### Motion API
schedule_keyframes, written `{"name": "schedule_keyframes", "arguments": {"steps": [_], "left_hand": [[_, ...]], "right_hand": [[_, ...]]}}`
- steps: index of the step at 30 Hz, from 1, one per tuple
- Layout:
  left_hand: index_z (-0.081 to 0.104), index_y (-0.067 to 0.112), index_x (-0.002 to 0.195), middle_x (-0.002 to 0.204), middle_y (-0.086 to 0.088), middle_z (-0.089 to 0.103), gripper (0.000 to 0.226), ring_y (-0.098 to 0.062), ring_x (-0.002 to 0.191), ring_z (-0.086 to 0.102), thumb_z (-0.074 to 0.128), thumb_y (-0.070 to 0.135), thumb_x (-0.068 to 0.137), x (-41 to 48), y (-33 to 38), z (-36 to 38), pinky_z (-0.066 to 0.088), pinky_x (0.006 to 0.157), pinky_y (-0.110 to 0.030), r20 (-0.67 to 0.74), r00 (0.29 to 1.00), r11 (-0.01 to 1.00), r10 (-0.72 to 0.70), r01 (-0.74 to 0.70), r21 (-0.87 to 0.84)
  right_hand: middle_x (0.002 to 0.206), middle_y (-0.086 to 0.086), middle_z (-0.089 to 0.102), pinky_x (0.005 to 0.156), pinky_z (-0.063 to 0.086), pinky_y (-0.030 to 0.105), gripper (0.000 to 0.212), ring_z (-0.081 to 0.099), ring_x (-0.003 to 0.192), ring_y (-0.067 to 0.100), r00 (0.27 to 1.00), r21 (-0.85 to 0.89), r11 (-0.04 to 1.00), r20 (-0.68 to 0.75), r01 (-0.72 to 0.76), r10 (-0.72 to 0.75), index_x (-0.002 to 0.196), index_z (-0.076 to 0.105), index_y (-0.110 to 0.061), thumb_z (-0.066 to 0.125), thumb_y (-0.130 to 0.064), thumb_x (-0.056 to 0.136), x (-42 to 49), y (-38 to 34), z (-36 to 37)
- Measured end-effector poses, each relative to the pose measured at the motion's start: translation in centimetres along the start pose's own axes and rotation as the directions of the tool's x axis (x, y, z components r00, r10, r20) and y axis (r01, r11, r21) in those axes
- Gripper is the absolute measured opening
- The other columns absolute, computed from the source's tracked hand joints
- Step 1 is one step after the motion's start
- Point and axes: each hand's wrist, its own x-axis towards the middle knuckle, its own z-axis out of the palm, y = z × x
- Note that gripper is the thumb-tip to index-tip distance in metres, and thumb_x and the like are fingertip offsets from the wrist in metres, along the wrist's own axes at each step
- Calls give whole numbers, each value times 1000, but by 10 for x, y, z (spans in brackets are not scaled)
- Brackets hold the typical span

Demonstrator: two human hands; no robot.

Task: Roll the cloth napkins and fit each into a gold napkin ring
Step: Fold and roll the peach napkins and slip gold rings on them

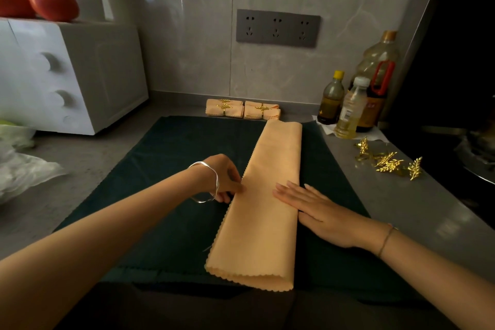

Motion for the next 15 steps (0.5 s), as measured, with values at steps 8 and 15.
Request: {"name": "schedule_keyframes", "arguments": {"steps": [8,15], "left_hand": [[59,7,105,79,-7,68,24,-11,55,65,68,13,84,-2,3,-8,56,54,-22,77,997,1000,-26,27,-13],[38,32,139,147,1,35,39,-18,135,33,32,33,101,15,34,13,28,112,-39,31,889,876,458,-457,155]], "right_hand": [[154,-26,1,113,-7,17,67,-9,137,-14,998,57,996,-33,63,-61,144,8,-47,51,-35,94,-8,-4,2],[149,-26,25,116,4,22,55,11,138,-11,976,73,984,-158,160,-147,136,35,-51,60,-36,89,-3,-11,6]]}}
